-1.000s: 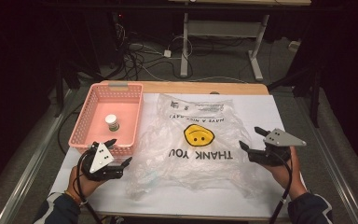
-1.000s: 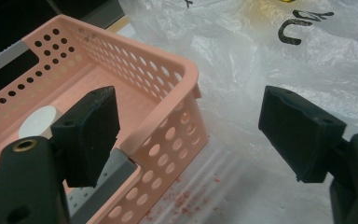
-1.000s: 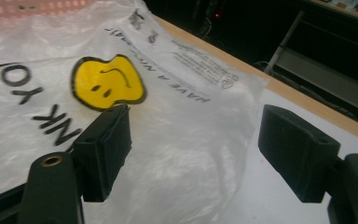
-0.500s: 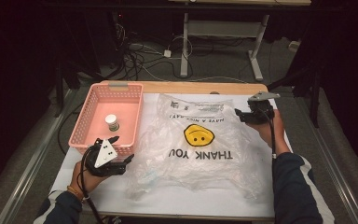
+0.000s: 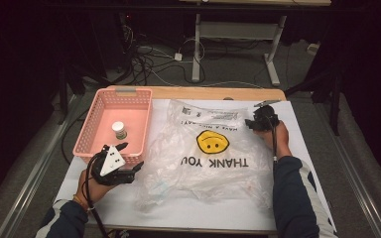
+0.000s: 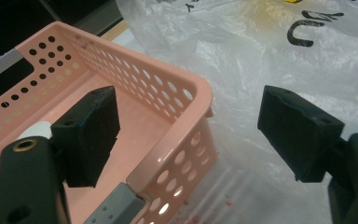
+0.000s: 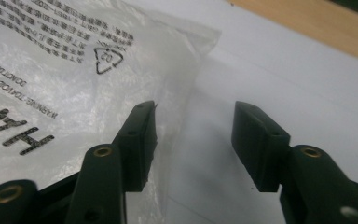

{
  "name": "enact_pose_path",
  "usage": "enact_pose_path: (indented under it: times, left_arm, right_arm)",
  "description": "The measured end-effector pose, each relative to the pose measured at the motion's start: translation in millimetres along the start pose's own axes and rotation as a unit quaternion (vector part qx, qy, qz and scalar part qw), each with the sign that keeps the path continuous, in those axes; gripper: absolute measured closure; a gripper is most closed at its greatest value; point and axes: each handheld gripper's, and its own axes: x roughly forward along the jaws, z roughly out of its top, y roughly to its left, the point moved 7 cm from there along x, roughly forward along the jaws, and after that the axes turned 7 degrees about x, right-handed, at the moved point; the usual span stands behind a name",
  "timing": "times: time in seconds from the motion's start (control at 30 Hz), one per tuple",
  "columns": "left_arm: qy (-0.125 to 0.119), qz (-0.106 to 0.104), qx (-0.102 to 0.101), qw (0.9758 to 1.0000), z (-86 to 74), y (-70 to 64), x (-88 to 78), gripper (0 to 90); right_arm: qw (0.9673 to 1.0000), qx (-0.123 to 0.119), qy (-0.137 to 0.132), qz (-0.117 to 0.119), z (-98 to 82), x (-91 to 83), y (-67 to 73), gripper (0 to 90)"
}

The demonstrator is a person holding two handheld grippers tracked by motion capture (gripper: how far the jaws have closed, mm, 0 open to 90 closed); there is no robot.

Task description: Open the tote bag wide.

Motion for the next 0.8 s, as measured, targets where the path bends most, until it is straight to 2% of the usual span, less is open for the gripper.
enact_pose_path:
  times: [0.03,0.07,0.23,0.37,0.4,0.47,0.5,0.53,0.63,0.67,0.7,0.73,0.77,0.8]
  left_arm:
    - [0.000,0.000,-0.001,1.0000,0.0,0.0,-0.1,20.3]
    - [0.000,-0.001,-0.002,1.0000,0.0,0.0,0.0,20.3]
    - [-0.001,-0.004,-0.003,1.0000,-0.1,-1.0,0.2,20.3]
    - [-0.001,-0.002,-0.003,1.0000,0.0,-0.8,-0.3,20.3]
    - [-0.001,-0.001,-0.003,1.0000,0.1,-0.4,-0.3,20.3]
    - [-0.001,0.000,-0.004,1.0000,-0.1,0.2,-0.3,20.3]
    - [-0.001,0.001,-0.003,1.0000,-0.1,0.5,-0.4,20.3]
    - [-0.002,0.001,-0.003,1.0000,-0.1,0.7,-0.4,20.4]
    - [-0.001,0.003,-0.003,1.0000,-0.1,2.0,-0.5,20.3]
    - [-0.001,0.004,-0.003,1.0000,-0.2,2.6,-0.7,20.3]
    - [0.000,0.006,-0.002,1.0000,-0.4,3.4,-1.1,20.4]
    - [0.000,0.007,-0.003,1.0000,-0.6,4.2,-1.4,20.4]
    - [0.000,0.008,-0.004,1.0000,-0.9,5.0,-1.8,20.4]
    - [0.000,0.010,-0.005,0.9999,-1.3,5.9,-2.1,20.4]
  right_arm:
    - [1.0000,-0.002,0.000,0.007,0.3,0.4,1.5,65.7]
    - [1.0000,-0.002,0.000,0.007,0.3,0.4,1.5,65.7]
    - [0.9996,-0.011,0.008,0.023,0.4,0.3,8.0,89.8]
    - [0.9997,-0.014,0.012,0.017,0.5,-0.5,7.2,90.0]
    - [0.9997,-0.019,0.012,-0.005,0.8,-1.2,3.4,90.0]
    - [0.9996,-0.012,0.009,-0.023,0.7,-4.0,-4.5,90.0]
    - [0.9996,-0.012,0.009,-0.023,0.7,-4.0,-4.5,90.0]
    - [0.9987,-0.006,0.006,-0.050,0.3,-8.4,-16.0,90.0]
    - [0.9969,0.022,-0.006,-0.076,-0.7,-19.9,-34.7,90.0]
    - [0.9969,0.022,-0.006,-0.076,-0.7,-19.9,-34.7,90.0]
    - [0.9959,0.037,-0.007,-0.082,-3.4,-26.7,-47.3,90.0]
    - [0.9952,0.039,-0.002,-0.090,-5.7,-29.8,-53.8,90.0]
    - [0.9952,0.039,-0.002,-0.090,-5.7,-29.8,-53.8,90.0]
    - [0.9938,0.047,0.006,-0.101,-11.2,-35.8,-65.6,90.0]
